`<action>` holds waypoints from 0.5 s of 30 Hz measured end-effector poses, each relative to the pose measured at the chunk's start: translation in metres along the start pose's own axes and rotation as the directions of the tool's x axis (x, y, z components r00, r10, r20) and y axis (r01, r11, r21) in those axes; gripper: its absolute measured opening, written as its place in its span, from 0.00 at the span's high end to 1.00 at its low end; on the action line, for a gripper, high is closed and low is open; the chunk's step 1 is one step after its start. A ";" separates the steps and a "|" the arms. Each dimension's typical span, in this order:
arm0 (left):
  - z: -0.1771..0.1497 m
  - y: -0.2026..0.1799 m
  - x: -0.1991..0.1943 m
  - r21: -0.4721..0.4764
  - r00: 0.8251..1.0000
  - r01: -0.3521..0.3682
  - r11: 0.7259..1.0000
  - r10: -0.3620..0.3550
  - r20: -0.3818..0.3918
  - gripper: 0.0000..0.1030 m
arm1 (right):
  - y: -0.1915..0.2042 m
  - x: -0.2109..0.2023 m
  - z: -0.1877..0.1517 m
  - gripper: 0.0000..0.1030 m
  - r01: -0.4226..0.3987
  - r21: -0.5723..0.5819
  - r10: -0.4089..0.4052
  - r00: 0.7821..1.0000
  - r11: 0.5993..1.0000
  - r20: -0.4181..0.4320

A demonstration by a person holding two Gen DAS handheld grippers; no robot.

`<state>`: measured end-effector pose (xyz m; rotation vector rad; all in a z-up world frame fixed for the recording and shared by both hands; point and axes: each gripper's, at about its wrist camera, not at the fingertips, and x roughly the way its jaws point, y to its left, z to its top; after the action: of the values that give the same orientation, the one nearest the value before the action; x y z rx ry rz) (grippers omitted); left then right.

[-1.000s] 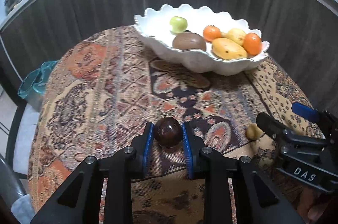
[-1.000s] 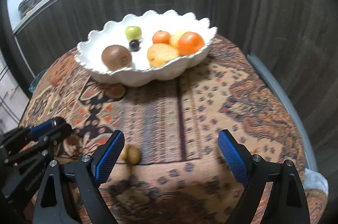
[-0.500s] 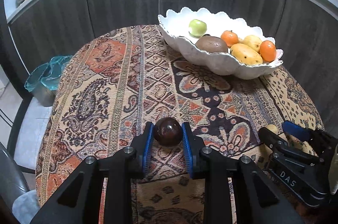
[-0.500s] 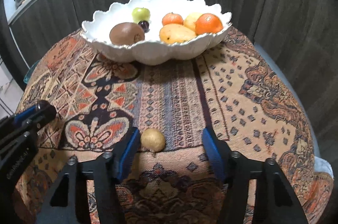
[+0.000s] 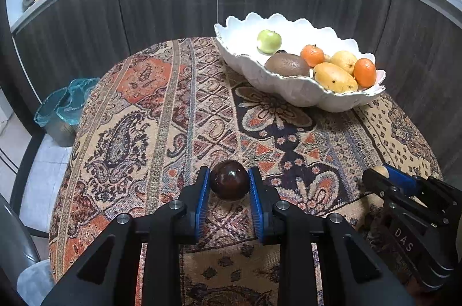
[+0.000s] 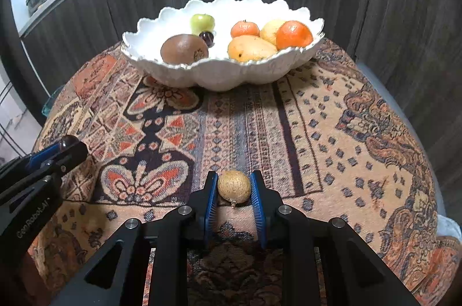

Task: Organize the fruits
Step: 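Carry plum and small brown fruit into the bowl and open both grippers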

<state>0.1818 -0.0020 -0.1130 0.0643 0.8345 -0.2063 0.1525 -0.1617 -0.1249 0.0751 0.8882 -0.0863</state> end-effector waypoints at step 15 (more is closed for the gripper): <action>0.042 -0.024 -0.013 0.039 0.996 0.019 0.999 -0.022 0.084 0.74 | -0.023 -0.024 0.039 0.76 0.016 0.024 -0.018 0.995 1.000 0.098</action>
<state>0.1989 -0.0290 -0.0744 0.0819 0.7470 -0.2427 0.1648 -0.1870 -0.0828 0.0843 0.7898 -0.1153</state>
